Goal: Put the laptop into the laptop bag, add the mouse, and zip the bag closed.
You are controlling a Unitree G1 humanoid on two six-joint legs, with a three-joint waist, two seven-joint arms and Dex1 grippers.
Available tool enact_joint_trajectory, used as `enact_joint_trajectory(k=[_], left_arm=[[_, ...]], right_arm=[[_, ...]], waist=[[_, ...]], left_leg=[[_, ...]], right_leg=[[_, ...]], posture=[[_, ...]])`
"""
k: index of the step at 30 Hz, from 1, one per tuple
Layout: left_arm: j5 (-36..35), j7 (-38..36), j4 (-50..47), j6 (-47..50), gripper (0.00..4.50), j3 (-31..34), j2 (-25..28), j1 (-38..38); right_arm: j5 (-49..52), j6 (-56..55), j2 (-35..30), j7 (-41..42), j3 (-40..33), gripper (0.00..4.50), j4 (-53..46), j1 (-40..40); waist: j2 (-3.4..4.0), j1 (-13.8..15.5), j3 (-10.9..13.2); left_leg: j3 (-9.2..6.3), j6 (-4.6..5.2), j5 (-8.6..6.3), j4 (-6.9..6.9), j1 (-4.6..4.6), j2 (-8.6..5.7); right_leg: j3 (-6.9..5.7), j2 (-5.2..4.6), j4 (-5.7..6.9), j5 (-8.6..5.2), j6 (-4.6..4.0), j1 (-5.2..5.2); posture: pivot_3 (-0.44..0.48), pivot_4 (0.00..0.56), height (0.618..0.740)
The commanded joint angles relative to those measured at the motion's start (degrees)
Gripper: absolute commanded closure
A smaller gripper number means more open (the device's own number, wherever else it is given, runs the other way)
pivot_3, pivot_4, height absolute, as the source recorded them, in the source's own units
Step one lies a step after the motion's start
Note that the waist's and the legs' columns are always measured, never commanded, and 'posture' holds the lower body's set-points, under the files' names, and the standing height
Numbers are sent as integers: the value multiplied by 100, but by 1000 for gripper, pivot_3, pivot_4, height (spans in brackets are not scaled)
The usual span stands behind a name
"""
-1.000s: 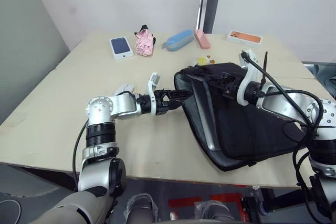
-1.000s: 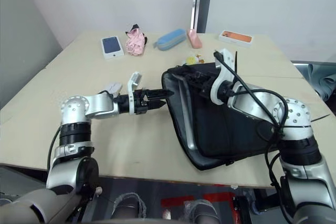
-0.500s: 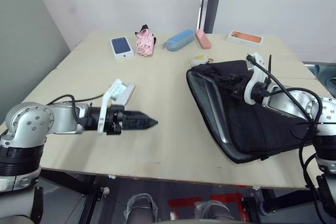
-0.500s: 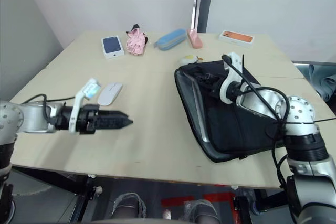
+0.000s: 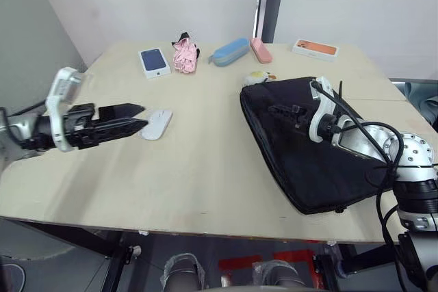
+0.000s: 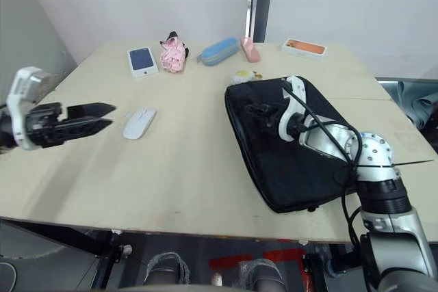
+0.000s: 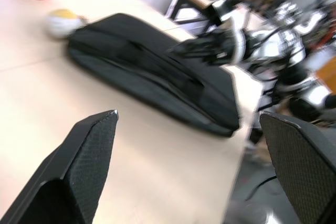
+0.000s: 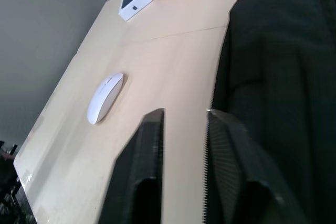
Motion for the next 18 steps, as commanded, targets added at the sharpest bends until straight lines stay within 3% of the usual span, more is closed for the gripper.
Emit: enact_joint_trajectory(k=[1,3,6,8,11,18], left_arm=[[555,-448,314,-650,0,218,202,271],[773,-503,594,-828,0,345,288,353],[1194,-696,1201,-1266,0,676,524,556],[1415,-795,1534,-1494,0,784,647,639],[1686,-799,2188,-1585,0,781,871,558],[2081,-1036,2988,-1811,0,715,1095,490]], right_arm=[[-315,179,-498,913,-373,1630,-360,19],[-464,277,-1084,1829,-680,889,-661,160],[-1358,-67,-2419,3926,-1584,22,-1054,976],[-2234,-568,-2980,5111,-2104,22,-1015,1870],[-3378,-1245,-3312,6565,-3101,22,-550,3207],[-4300,-1826,-3081,7576,-4152,22,131,4024]], waist=[[0,33,0],[0,73,0],[-2,155,1],[-21,165,-14],[-56,168,-36],[-55,85,-35]], left_leg=[[-1,0,0,1,1,0],[-1,2,1,1,-1,1],[-2,11,-2,-1,-10,1],[0,18,-5,-22,2,4],[2,51,-24,-33,14,7],[23,70,-24,1,43,6]], right_leg=[[0,-1,0,0,-1,2],[-5,-4,0,-1,-2,3],[-6,-4,-9,-4,-1,-3],[-6,-3,-31,-6,3,14],[-11,-4,-35,-20,-12,21],[3,-14,4,-20,-19,23]], posture=[[0,150,740],[0,150,740],[0,150,740],[0,150,740],[0,150,740],[0,150,740]])
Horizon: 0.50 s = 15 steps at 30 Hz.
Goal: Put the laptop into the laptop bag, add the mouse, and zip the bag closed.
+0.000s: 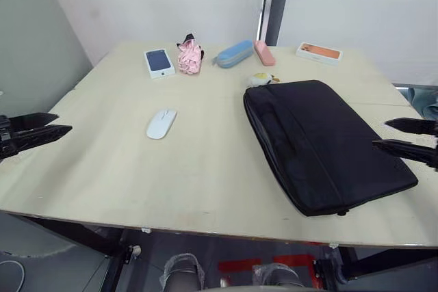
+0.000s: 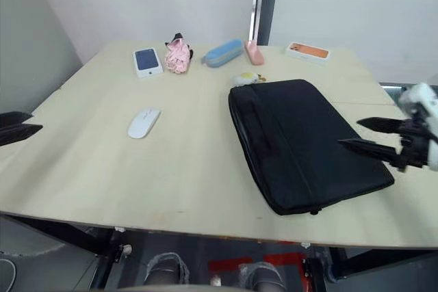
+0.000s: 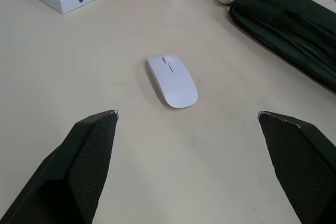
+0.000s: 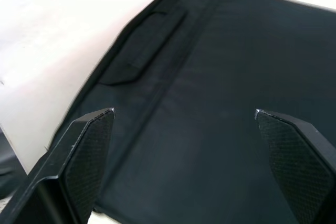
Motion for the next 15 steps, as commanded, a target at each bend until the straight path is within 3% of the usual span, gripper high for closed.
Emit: enact_joint_trajectory(k=[1,8,15], left_arm=[[228,-169,142,-290,0,65,169,14],[369,316,-520,-474,0,-227,-358,-208],[580,1657,-1208,-268,0,-968,-1513,-643]], right_arm=[[-305,-310,149,275,-509,22,90,46],[-277,-306,483,271,-362,22,-568,-47],[614,114,927,-538,791,22,-1987,-1118]], waist=[[-1,-29,0],[9,-53,-5],[13,-75,-10]], left_leg=[[6,0,0,-1,14,0],[24,1,0,-2,33,2],[25,5,3,9,42,5]], right_leg=[[3,0,5,-1,-1,6],[12,0,15,-1,-3,8],[13,3,53,-6,-13,6]], posture=[[0,150,740],[0,150,740],[0,150,740]])
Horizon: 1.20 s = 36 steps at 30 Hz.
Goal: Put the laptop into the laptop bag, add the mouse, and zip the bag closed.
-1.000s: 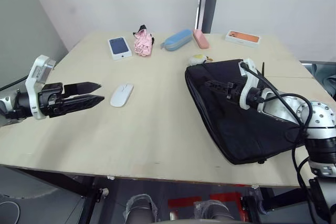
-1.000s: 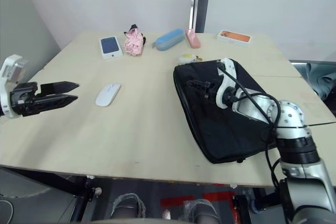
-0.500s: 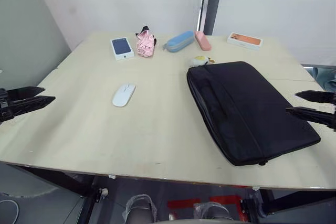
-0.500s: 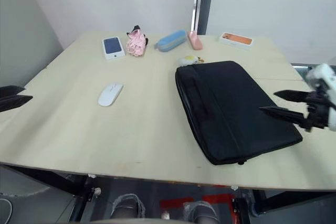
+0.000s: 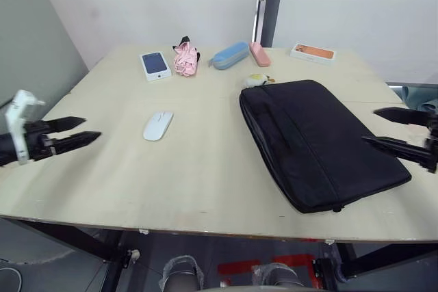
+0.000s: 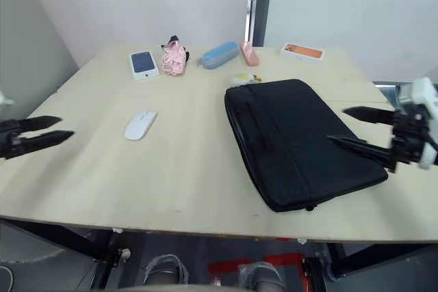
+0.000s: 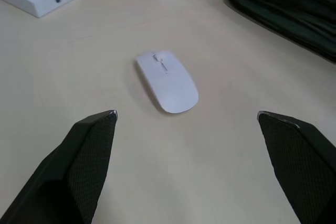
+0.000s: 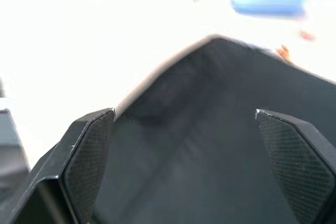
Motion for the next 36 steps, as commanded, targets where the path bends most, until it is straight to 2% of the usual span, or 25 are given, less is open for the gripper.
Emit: enact_joint_trajectory(k=[1,8,11,14,22,35,36], left_arm=[[205,743,-264,9,0,-295,-455,-320],[936,2351,239,31,0,-1060,-1697,-1422],[1042,2871,363,293,0,-1252,-2259,-1793],[1287,3126,518,201,0,-1508,-2584,-1920],[1814,3618,1367,-333,0,-1718,-2871,-2466],[2484,3302,2726,-1295,0,-2151,-2928,-2766],[2478,3210,2848,-1379,258,-2151,-2946,-2802]], right_arm=[[302,137,75,-463,711,22,-775,-513],[574,445,439,-1250,2366,22,-1388,-2376],[747,548,582,-1374,2717,22,-1738,-2710],[766,596,642,-1495,2851,22,-1789,-2827],[747,619,610,-1720,2856,22,-1890,-2836],[995,699,478,-2190,2443,22,-2059,-2525],[976,694,483,-2220,2432,4,-2037,-2516]], waist=[[1,-1,-1],[0,7,-5],[-3,34,-6],[-3,29,-7],[-4,30,-7],[-3,47,-7],[-3,46,-7]], left_leg=[[-1,0,0,1,0,0],[-10,4,5,31,-6,-3],[-16,1,6,36,-10,-4],[-19,1,7,34,-23,-4],[-28,-16,17,37,-14,-4],[-32,-37,30,32,-8,-4],[-33,-36,29,32,-1,-4]], right_leg=[[0,0,1,0,0,0],[-1,-3,24,1,-1,3],[1,-3,28,0,-3,5],[0,-2,22,-3,-6,1],[0,-1,42,-2,-6,3],[-1,-1,43,-2,-5,8],[-2,-2,44,-3,-5,15]], posture=[[0,150,740],[0,150,740],[0,150,740],[0,150,740],[0,150,740],[0,150,740],[0,150,740]])
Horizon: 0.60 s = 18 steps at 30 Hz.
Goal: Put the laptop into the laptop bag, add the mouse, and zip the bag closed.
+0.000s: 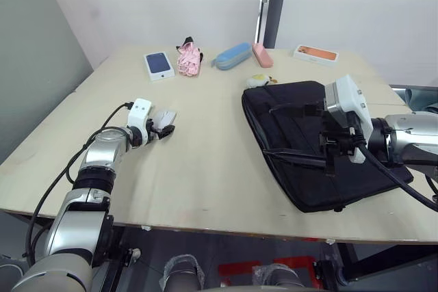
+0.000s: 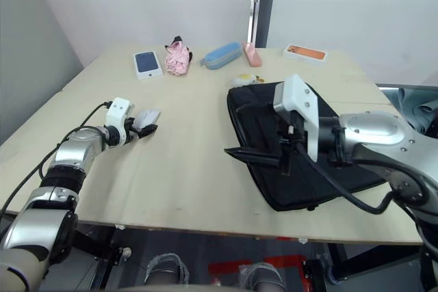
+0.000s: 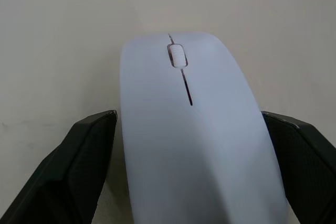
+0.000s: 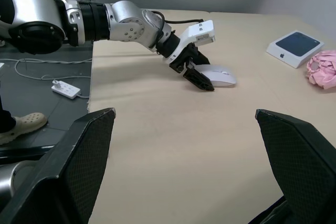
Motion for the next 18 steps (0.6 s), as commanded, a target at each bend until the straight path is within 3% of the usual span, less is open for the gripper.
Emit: enact_joint_trajectory(k=[1,4,5,9,14,18], left_arm=[[120,-184,427,-302,542,-44,-17,-148],[128,-272,606,-422,1524,-34,-28,-216],[136,-439,605,-462,1625,-64,45,-247],[118,-1163,386,-568,1624,-176,334,-282],[-65,-2926,-579,-1098,1624,-538,763,107],[-281,-3842,-1104,-1280,1624,-591,919,157]], right_arm=[[26,-45,-68,-127,-249,0,-27,-4],[30,-52,-72,-153,-252,0,-19,1],[-114,-81,5,-269,-189,0,81,4],[-426,126,362,-925,186,0,427,-148],[-564,896,1473,-2426,700,0,1057,-824],[-1539,1318,2126,-3287,1510,0,1619,-1094]], waist=[[0,-2,0],[0,-4,0],[0,-3,0],[0,-14,-1],[2,-73,0],[4,-72,2]], left_leg=[[-1,2,-1,0,4,0],[-1,2,0,0,6,-1],[-1,1,0,0,6,-1],[-5,-7,5,-4,5,-1],[0,-24,14,-29,-6,-1],[3,-40,19,-52,-8,1]], right_leg=[[0,0,0,0,0,7],[0,-2,0,0,0,13],[0,-2,0,0,0,13],[-4,-2,-7,0,0,12],[-3,0,-11,-2,-2,-12],[-7,4,-15,-9,-12,-23]], posture=[[0,150,740],[0,150,740],[0,150,740],[0,150,740],[0,150,740],[0,150,740]])
